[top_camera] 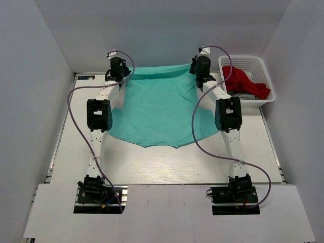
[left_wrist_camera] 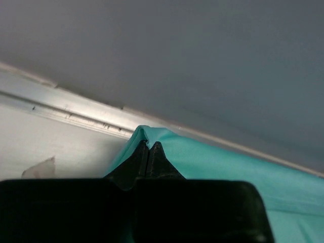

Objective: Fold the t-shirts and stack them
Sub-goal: Flatten out the tshirt

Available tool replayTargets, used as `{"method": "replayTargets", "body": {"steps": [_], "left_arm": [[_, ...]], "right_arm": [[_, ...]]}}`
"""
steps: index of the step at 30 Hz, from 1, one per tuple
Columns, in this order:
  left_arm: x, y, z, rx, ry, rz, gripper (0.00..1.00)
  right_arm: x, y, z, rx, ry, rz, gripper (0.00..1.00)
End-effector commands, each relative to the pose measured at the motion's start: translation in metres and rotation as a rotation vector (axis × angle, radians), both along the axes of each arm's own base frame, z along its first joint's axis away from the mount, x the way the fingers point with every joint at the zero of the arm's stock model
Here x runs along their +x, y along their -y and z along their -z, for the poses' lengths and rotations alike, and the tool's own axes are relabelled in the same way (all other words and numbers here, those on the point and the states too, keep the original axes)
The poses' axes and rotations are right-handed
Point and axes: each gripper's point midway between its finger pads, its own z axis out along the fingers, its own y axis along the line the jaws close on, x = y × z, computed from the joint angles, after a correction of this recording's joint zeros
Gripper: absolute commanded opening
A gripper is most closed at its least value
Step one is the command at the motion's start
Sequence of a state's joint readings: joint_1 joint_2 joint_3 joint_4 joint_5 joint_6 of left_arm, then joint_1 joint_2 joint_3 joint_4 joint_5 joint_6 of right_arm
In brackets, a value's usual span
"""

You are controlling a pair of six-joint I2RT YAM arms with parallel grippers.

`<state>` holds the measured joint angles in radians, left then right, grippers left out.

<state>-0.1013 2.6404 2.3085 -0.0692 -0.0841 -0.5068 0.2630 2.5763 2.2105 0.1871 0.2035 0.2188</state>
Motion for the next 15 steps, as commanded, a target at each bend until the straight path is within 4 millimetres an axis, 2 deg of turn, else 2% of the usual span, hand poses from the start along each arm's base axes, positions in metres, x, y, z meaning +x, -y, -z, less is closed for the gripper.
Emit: {"method": "replayTargets", "body": {"steps": [1, 2, 4, 5, 6, 7, 8, 9, 10, 11, 12, 13, 14, 15], "left_arm": [[0.031, 0.003, -0.08, -0.092, 0.306, -0.006, 0.0], [0.034, 0.003, -0.081, -0.106, 0.333, -0.008, 0.0], [0.04, 0.002, -0.067, -0.115, 0.357, -0.023, 0.03], [0.043, -0.001, -0.072, -0.115, 0.38, -0.036, 0.28], [0.045, -0.002, -0.072, -0.114, 0.39, -0.045, 0.5], [0.046, -0.002, -0.071, -0.115, 0.393, -0.045, 0.74], [0.046, -0.002, -0.076, -0.117, 0.411, -0.044, 0.94], [0.046, -0.002, -0.076, -0.117, 0.412, -0.044, 1.0], [0.045, 0.0, -0.082, -0.128, 0.415, -0.035, 1.0], [0.043, 0.005, -0.087, -0.132, 0.417, -0.009, 1.0], [0.041, 0.004, -0.107, -0.135, 0.444, -0.007, 1.0], [0.038, 0.004, -0.11, -0.134, 0.431, -0.008, 1.0], [0.035, 0.007, -0.117, -0.136, 0.425, 0.008, 1.0], [0.031, 0.012, -0.121, -0.138, 0.4, 0.038, 1.0]], "right_arm": [[0.031, 0.011, -0.083, 0.107, 0.329, 0.021, 0.0], [0.034, 0.014, -0.085, 0.116, 0.351, 0.025, 0.0], [0.039, 0.019, -0.069, 0.115, 0.37, 0.032, 0.0], [0.041, 0.026, -0.076, 0.121, 0.414, 0.056, 0.07], [0.044, 0.029, -0.057, 0.11, 0.393, 0.062, 0.29], [0.047, 0.035, -0.071, 0.116, 0.425, 0.071, 0.41], [0.048, 0.037, -0.066, 0.113, 0.415, 0.073, 0.69], [0.049, 0.041, -0.065, 0.106, 0.406, 0.08, 0.9], [0.049, 0.042, -0.065, 0.105, 0.397, 0.079, 0.9], [0.045, 0.043, -0.079, 0.101, 0.379, 0.075, 0.9], [0.042, 0.043, -0.078, 0.089, 0.361, 0.064, 0.9], [0.039, 0.034, -0.08, 0.076, 0.349, 0.02, 0.9], [0.028, 0.033, -0.112, 0.065, 0.361, 0.007, 0.9], [0.019, 0.018, -0.1, 0.056, 0.313, -0.07, 0.9]]}}
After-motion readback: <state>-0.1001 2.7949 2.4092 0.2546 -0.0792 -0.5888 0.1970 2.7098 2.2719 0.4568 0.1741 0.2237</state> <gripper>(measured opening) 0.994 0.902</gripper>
